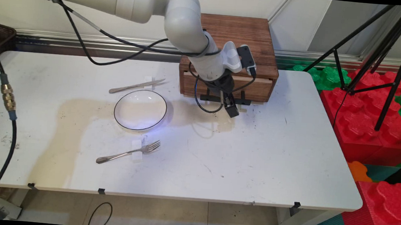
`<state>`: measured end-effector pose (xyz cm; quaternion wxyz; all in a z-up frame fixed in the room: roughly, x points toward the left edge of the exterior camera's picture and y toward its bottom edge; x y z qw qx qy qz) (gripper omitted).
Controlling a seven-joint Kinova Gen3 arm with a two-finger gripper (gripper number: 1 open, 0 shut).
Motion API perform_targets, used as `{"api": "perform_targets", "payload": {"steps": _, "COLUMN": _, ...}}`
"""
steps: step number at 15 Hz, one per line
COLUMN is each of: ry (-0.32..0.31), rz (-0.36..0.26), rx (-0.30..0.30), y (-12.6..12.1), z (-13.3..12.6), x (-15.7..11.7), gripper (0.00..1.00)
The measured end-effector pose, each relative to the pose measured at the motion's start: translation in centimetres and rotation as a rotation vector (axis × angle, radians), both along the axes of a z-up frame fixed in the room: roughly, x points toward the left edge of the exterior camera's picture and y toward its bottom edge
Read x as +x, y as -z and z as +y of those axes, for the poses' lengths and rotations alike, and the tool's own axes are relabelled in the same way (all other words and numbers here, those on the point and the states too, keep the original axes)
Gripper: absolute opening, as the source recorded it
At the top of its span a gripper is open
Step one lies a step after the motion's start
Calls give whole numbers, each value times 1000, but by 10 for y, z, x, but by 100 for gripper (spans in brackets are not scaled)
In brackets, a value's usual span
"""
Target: Open the drawer
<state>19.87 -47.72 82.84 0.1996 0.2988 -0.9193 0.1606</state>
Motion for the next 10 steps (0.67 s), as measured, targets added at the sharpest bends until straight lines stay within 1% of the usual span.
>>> {"api": "perform_targets", "payload": {"steps": 5, "ry": 5, "rz": -6, "rx": 30, "y": 11, "z": -6, "x": -5, "gripper": 100}}
{"api": "perform_targets", "payload": {"steps": 10, "ry": 2, "rz": -4, "rx": 63, "y": 14, "z": 0, "x": -13, "gripper": 100}}
